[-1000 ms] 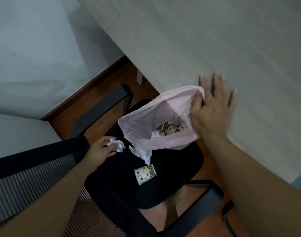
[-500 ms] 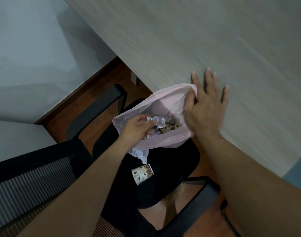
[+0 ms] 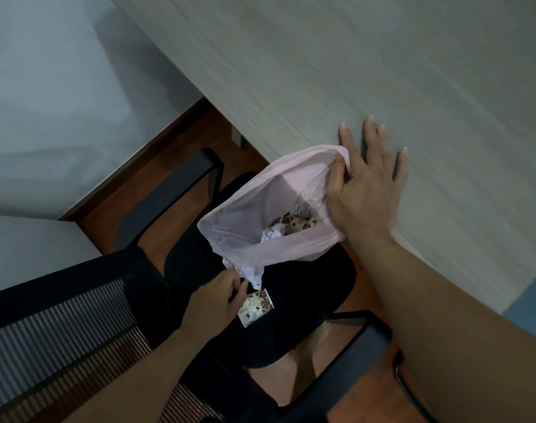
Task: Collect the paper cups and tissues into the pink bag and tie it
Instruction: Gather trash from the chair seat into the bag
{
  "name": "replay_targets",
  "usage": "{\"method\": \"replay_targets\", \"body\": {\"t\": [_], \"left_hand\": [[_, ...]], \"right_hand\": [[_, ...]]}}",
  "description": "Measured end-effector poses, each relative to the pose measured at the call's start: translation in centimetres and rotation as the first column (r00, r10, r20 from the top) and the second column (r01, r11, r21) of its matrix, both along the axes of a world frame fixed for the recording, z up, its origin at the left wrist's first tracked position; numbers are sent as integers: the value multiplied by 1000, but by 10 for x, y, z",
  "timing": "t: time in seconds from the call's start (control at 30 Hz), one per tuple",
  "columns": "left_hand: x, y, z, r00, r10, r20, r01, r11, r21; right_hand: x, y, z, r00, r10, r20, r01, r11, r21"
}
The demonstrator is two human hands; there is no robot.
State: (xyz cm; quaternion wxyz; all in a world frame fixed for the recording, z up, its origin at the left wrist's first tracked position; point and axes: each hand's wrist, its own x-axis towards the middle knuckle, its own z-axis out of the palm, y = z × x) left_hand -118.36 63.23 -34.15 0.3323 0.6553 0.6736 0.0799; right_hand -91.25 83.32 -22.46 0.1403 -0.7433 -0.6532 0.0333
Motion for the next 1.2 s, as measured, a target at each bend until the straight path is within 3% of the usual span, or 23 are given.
{"method": "replay_targets", "body": {"t": [0.1, 0.23, 0.33, 0.4, 0.47, 0.57, 0.67, 0.73, 0.8, 0.87, 1.0, 1.2], "left_hand": [[0, -22, -24, 979, 145, -142, -177, 952, -250], [13, -37, -55, 882, 455, -125, -428, 661, -617], [22, -38, -63, 784, 619, -33, -418, 489, -765], [28, -30, -54, 752, 659, 30, -360, 449, -818], [32, -14, -37, 796, 594, 111, -236, 475, -847], [26, 27, 6, 854, 403, 329, 122, 459, -880], [3, 74, 54, 713, 416, 564, 402, 417, -815], [-14, 99, 82, 557, 484, 675, 484, 472, -737], [-23, 119, 102, 422, 547, 723, 392, 609, -689], [-19, 136, 110, 381, 559, 736, 152, 748, -646], [3, 152, 92, 482, 546, 685, -189, 828, -527], [9, 132, 45, 652, 516, 555, -206, 826, -525]], "right_hand": [[1, 0, -2, 1000, 3, 5, -3, 1000, -2], [1, 1, -3, 1000, 2, 3, -2, 1000, 3], [1, 1, -3, 1000, -1, 1, 1, 1000, 1], [0, 1, -2, 1000, -1, 0, 1, 1000, 4], [0, 0, -2, 1000, 2, -1, -2, 1000, 4], [0, 0, -1, 1000, 3, -4, -3, 1000, 1], [1, 0, -1, 1000, 1, -5, -1, 1000, -2], [0, 0, -2, 1000, 3, -1, -3, 1000, -6], [0, 1, -3, 1000, 4, 2, -4, 1000, -9], [0, 1, -3, 1000, 6, 3, -6, 1000, -7], [0, 1, -4, 1000, 2, 3, -2, 1000, 10], [0, 1, -4, 1000, -2, -1, 2, 999, 35]]}}
